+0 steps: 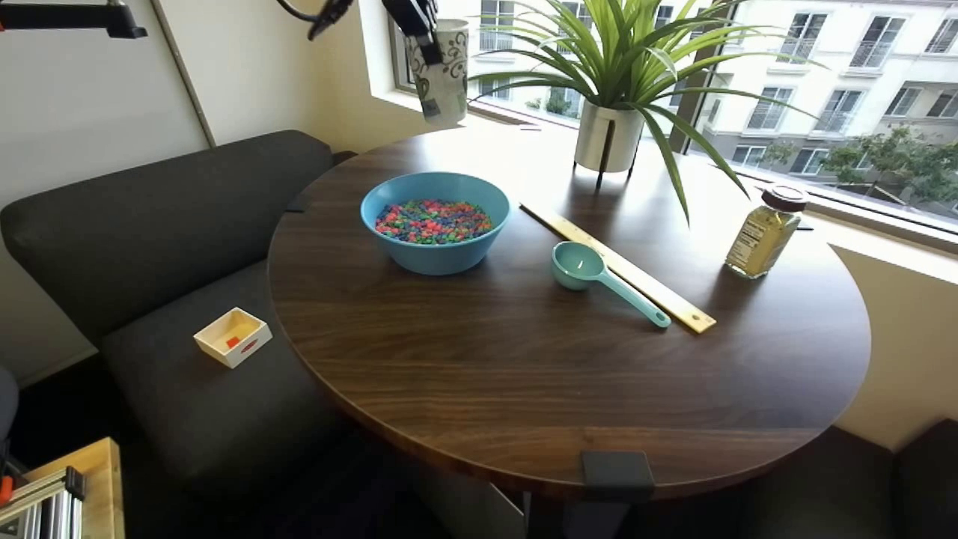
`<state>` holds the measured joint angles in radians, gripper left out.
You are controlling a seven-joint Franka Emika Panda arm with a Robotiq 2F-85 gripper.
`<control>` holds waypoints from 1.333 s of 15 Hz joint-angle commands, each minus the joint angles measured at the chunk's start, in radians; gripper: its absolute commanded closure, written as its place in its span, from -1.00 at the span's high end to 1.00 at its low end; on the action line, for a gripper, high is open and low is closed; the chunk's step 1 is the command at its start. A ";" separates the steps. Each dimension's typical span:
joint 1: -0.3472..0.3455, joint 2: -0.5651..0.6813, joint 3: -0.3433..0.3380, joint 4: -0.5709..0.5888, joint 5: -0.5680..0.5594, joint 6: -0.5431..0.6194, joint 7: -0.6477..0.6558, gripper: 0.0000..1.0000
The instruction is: Move the cup to the right
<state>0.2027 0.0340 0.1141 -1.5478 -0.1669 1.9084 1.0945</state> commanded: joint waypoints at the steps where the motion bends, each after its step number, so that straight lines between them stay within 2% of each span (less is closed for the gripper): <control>1: -0.052 -0.212 -0.012 -0.139 -0.009 -0.076 0.104 -0.98; 3: -0.106 -0.308 -0.029 -0.196 -0.007 -0.094 0.132 -0.98; 6: -0.199 -0.350 -0.063 -0.243 -0.010 -0.060 0.169 -0.98; 10: -0.293 -0.235 -0.074 -0.200 -0.037 -0.028 0.295 -0.98; 12: -0.308 -0.133 -0.075 -0.141 -0.032 0.008 0.392 -0.98; 13: -0.293 -0.230 -0.093 -0.198 -0.016 -0.032 0.278 -0.98; 14: -0.292 -0.199 -0.097 -0.191 -0.017 -0.020 0.284 -0.93; 17: -0.290 -0.197 -0.097 -0.183 -0.016 -0.021 0.278 -0.98; 20: -0.300 -0.099 -0.130 -0.090 0.040 0.013 0.215 -0.98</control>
<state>-0.0950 -0.1615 0.0164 -1.7240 -0.1765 1.8953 1.3665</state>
